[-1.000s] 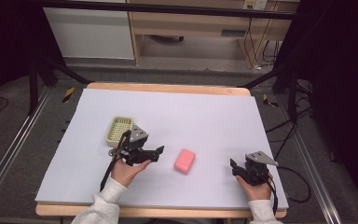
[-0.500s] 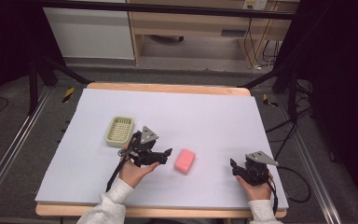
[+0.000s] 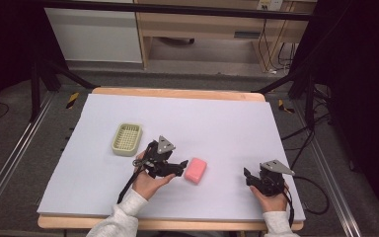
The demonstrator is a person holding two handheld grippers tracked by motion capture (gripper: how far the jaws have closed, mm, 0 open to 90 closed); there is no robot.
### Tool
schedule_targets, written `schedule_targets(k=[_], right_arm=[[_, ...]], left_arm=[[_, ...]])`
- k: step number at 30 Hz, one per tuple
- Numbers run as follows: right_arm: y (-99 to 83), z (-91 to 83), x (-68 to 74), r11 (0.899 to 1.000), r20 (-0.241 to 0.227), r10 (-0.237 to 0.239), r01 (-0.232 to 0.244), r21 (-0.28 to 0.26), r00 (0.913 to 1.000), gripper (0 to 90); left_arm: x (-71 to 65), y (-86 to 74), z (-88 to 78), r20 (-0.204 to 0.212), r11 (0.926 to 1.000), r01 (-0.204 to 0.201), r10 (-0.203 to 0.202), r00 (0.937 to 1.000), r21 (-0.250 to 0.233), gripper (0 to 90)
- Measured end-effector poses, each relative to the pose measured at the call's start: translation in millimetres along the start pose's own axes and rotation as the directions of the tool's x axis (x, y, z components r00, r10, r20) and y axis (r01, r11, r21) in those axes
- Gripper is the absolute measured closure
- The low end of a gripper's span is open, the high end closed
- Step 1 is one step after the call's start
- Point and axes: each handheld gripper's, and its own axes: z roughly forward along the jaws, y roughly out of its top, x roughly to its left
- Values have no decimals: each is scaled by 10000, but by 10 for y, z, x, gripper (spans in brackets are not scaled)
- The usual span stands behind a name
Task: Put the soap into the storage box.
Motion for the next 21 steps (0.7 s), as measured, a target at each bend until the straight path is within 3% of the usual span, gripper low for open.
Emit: schedule_targets(k=[21], right_arm=[[0, -3, -2, 10000, -22, 27, -27, 15, 10000, 355]], left_arm=[[-209, 59, 199, 281, 9987, -255, 243, 9993, 437, 222]])
